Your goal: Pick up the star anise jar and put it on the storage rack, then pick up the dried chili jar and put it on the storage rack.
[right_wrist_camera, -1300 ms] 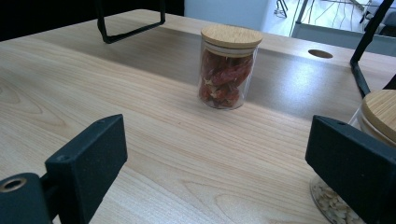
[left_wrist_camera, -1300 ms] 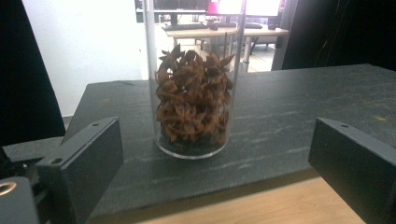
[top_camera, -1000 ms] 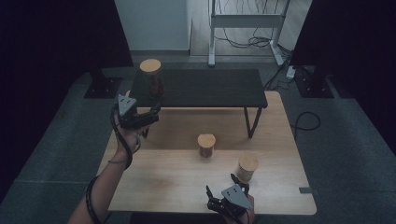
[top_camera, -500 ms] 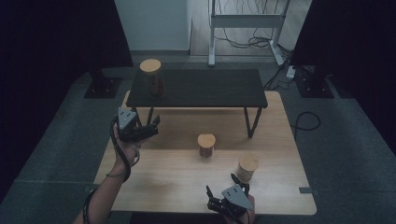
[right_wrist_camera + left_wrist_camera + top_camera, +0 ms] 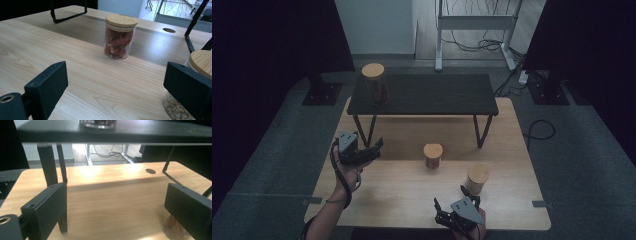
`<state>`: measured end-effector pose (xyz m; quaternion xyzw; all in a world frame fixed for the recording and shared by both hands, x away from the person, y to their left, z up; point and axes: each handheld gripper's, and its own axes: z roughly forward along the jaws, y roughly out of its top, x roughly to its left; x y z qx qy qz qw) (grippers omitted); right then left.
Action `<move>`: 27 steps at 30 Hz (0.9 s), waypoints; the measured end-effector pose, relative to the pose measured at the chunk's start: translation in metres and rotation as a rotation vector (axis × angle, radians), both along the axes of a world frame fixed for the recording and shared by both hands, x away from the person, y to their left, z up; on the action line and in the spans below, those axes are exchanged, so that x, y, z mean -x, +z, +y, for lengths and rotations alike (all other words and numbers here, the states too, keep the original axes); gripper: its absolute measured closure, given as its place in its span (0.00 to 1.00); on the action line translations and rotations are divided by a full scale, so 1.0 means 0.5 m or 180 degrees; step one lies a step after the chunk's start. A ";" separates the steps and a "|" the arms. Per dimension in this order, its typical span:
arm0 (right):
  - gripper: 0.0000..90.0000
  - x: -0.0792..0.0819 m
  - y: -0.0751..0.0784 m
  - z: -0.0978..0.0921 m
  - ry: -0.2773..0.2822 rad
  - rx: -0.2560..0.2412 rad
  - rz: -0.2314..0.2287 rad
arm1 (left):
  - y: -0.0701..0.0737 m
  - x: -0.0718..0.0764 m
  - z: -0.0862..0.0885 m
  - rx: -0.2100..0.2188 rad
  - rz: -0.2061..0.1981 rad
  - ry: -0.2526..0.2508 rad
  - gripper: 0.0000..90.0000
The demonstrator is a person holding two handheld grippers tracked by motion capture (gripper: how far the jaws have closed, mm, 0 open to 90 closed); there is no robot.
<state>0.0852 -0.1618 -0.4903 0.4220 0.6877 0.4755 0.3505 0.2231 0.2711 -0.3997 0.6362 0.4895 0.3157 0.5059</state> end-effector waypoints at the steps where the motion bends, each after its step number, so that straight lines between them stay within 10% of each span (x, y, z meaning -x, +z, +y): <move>1: 0.06 0.000 0.000 0.000 -0.0001 0.0000 0.0000 | -0.004 0.002 0.002 0.0011 0.0018 -0.0005 0.04; 27: 0.06 -0.004 -0.002 0.004 -0.0041 0.0025 0.0028 | -0.077 0.029 0.009 0.0102 0.0241 -0.0116 0.04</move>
